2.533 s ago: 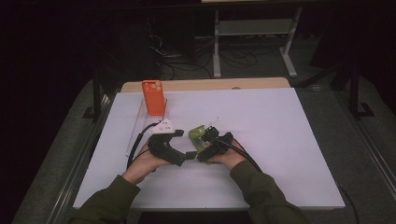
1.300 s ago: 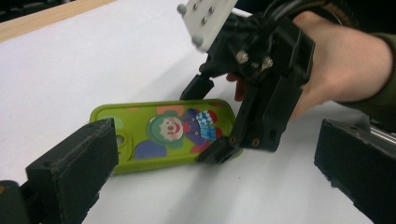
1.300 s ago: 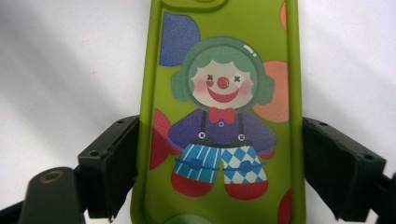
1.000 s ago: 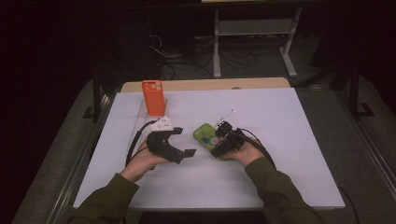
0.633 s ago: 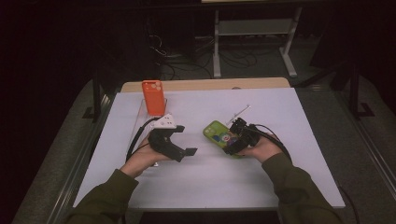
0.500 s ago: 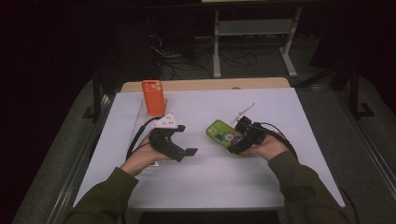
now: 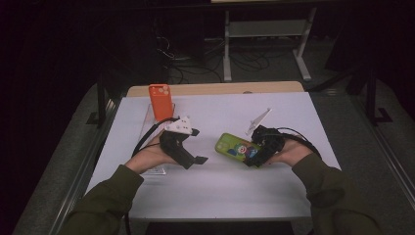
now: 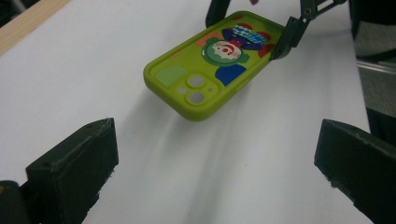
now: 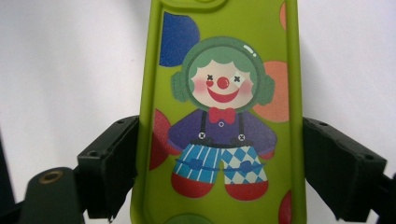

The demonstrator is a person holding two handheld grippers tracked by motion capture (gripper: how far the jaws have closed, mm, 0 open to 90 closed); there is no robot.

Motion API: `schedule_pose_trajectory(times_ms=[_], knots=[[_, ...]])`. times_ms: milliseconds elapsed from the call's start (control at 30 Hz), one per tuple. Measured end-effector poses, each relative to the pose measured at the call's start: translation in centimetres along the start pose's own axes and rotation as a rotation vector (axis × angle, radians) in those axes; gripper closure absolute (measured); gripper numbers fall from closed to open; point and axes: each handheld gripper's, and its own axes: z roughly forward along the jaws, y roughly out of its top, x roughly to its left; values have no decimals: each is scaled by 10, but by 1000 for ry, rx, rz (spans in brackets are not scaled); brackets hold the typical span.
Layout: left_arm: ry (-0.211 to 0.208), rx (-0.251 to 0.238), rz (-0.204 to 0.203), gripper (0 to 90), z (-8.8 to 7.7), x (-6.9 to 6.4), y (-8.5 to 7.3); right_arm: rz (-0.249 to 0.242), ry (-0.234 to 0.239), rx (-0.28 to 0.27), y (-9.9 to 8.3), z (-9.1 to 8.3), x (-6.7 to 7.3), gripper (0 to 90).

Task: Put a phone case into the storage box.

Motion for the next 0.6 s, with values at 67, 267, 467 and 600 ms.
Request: schedule_pose_trajectory(times_ms=[67,267,467,600], knots=[[-15,6,13,0,2,0,2,-37,3,-3,1,-1,2,159],[-60,25,38,0,8,-1,6,-111,56,18,5,-2,8,159],[-96,51,81,0,14,-2,10,-184,88,13,11,-2,15,159],[-133,72,99,0,18,-5,13,-218,105,10,16,-1,20,159]])
